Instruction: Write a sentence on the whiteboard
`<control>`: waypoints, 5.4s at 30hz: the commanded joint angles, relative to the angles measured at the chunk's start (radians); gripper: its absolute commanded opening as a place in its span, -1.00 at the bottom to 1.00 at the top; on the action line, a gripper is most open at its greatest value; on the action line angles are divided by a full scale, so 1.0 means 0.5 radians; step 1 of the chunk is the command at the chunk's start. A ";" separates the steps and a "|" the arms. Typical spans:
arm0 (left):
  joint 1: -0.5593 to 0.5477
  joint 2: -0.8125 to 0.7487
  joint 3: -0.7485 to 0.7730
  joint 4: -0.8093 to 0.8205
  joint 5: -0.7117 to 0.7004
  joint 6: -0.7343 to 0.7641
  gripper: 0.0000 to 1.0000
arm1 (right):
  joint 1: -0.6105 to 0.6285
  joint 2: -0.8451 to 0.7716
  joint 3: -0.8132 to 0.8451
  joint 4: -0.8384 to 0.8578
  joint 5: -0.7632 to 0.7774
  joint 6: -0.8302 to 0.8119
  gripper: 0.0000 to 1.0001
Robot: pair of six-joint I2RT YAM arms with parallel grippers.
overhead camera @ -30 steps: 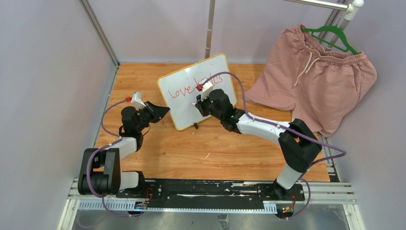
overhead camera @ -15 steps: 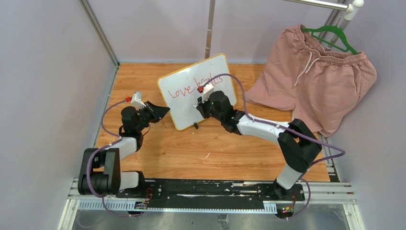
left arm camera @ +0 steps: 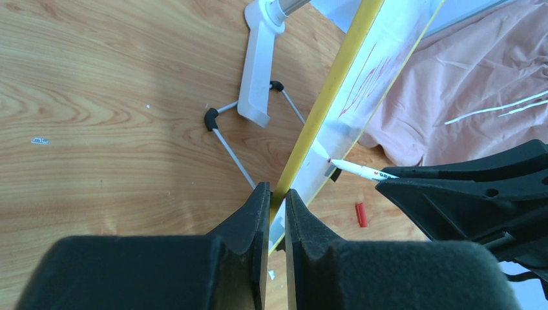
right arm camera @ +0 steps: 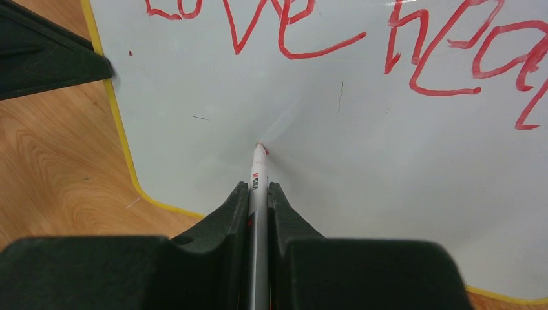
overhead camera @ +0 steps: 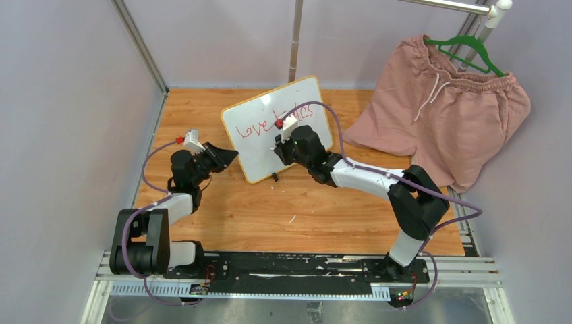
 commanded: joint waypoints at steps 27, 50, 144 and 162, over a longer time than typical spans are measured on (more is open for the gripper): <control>0.004 -0.047 -0.007 -0.004 -0.019 0.018 -1.00 | 0.047 0.030 -0.082 -0.075 -0.067 -0.042 -1.00; 0.004 -0.056 -0.011 -0.008 -0.019 0.021 -1.00 | -0.044 -0.021 0.009 -0.134 0.087 -0.069 -1.00; -0.002 -0.065 -0.008 -0.011 -0.016 0.024 -1.00 | -0.134 -0.009 0.071 -0.210 -0.097 0.081 -1.00; -0.005 -0.080 -0.014 -0.029 -0.019 0.033 -1.00 | -0.187 -0.149 -0.089 -0.220 0.026 0.110 -1.00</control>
